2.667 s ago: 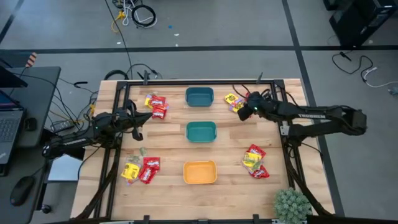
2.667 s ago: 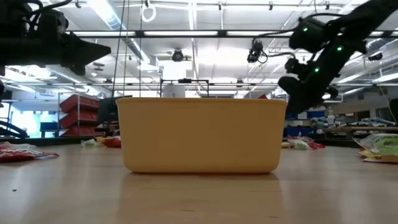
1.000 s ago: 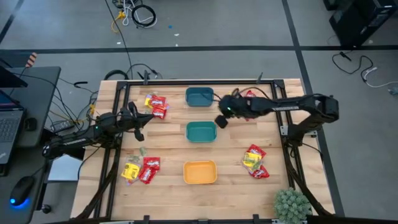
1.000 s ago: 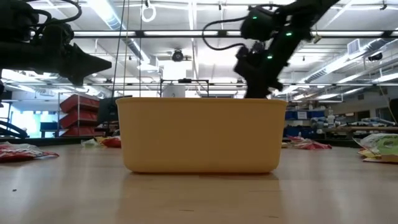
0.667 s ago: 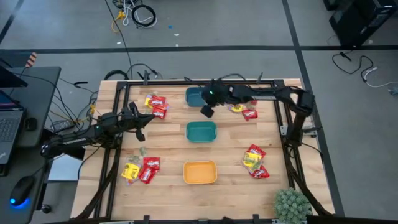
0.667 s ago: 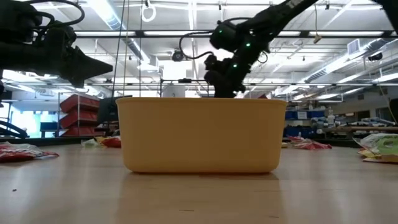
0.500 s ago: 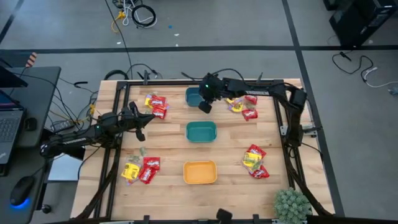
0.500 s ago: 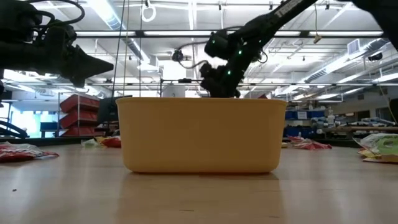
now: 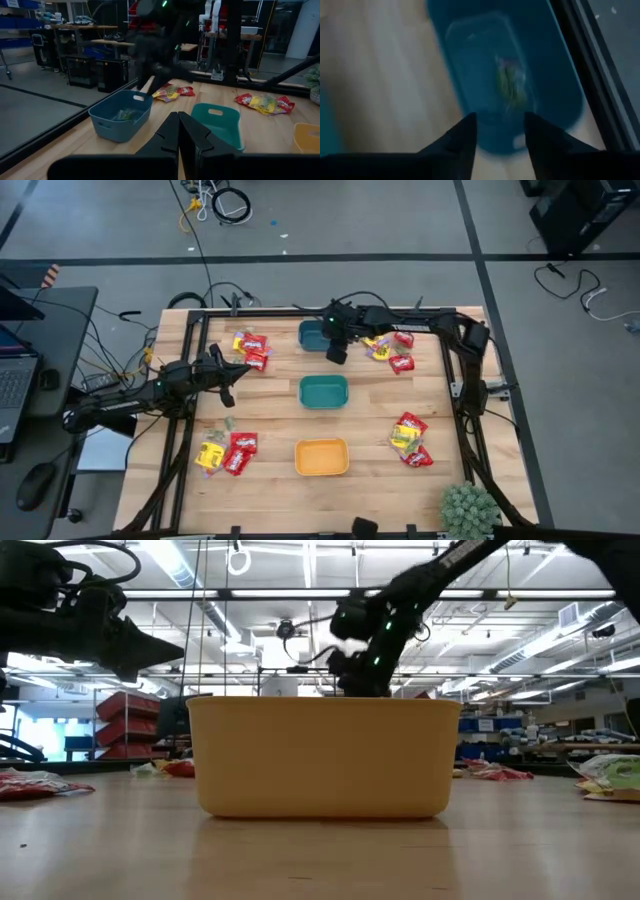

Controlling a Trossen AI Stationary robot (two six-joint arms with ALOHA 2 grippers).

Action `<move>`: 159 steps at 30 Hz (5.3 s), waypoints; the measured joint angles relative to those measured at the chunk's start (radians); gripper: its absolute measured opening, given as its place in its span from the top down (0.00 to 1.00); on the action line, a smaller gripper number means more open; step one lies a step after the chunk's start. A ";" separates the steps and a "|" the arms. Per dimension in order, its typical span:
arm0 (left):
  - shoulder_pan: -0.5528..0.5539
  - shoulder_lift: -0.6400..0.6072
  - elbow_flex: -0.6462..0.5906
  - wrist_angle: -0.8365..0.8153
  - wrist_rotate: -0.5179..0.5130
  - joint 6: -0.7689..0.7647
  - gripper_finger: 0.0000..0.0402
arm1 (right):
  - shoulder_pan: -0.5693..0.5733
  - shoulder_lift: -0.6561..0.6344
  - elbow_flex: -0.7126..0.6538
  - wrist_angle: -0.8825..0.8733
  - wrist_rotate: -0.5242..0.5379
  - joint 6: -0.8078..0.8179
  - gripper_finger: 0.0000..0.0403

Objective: Sort candy
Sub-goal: Put the green gummy into the blue bin, then put the yellow candy into the yellow bin

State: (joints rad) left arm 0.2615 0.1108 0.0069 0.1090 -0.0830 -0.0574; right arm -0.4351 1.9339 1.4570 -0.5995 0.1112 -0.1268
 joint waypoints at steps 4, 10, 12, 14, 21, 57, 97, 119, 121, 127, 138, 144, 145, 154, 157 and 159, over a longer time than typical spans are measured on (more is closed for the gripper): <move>0.000 0.000 0.000 0.000 0.000 0.000 0.99 | 0.028 -0.124 -0.043 -0.104 0.040 0.047 0.58; 0.000 0.000 0.000 -0.003 0.000 0.000 0.99 | 0.013 -0.321 -0.300 -0.068 0.110 0.152 0.58; 0.000 0.000 0.000 -0.002 0.000 0.000 0.99 | -0.007 -0.379 -0.395 -0.043 0.117 0.191 0.58; 0.000 0.000 0.000 -0.001 0.000 -0.006 0.99 | -0.025 -0.423 -0.477 -0.043 0.150 0.233 0.58; 0.000 0.000 0.000 0.003 0.000 -0.029 0.99 | -0.106 -0.515 -0.652 -0.045 0.238 0.334 0.58; 0.000 0.000 0.000 -0.026 0.001 -0.060 0.99 | -0.233 -0.513 -0.803 0.097 0.109 0.283 0.98; 0.000 0.000 0.000 -0.027 0.001 -0.060 0.99 | -0.022 -0.026 -0.059 0.155 -0.061 0.011 1.00; 0.000 0.000 0.000 -0.065 0.001 -0.056 0.99 | -0.093 -0.221 -0.246 -0.072 0.051 0.017 0.59; 0.000 0.000 0.000 -0.063 0.001 -0.056 0.99 | -0.107 -0.220 -0.305 -0.020 0.052 0.021 0.59; 0.000 0.000 0.000 -0.057 0.001 -0.059 0.99 | -0.148 -0.217 -0.425 0.135 0.053 0.048 0.60; 0.000 0.000 0.000 -0.057 0.001 -0.060 0.99 | -0.215 -0.217 -0.494 0.201 -0.009 0.079 0.61; 0.000 0.000 0.000 -0.061 0.001 -0.060 0.99 | -0.249 -0.217 -0.498 0.203 -0.058 0.085 0.65; 0.000 0.000 0.000 -0.064 0.001 -0.060 0.99 | -0.254 -0.217 -0.498 0.202 -0.070 0.085 0.67; 0.000 0.000 0.000 -0.078 0.001 -0.060 0.99 | -0.280 -0.203 -0.498 0.192 -0.139 0.084 0.80; 0.000 0.000 0.000 -0.078 0.001 -0.060 0.99 | -0.281 -0.180 -0.498 0.197 -0.138 0.074 0.87; 0.000 0.000 0.000 -0.078 0.001 -0.060 0.99 | -0.281 -0.176 -0.497 0.199 -0.135 0.055 0.94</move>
State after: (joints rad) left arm 0.2619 0.1108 0.0067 0.0311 -0.0822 -0.1169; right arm -0.7164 1.7576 0.9604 -0.4007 -0.0239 -0.0714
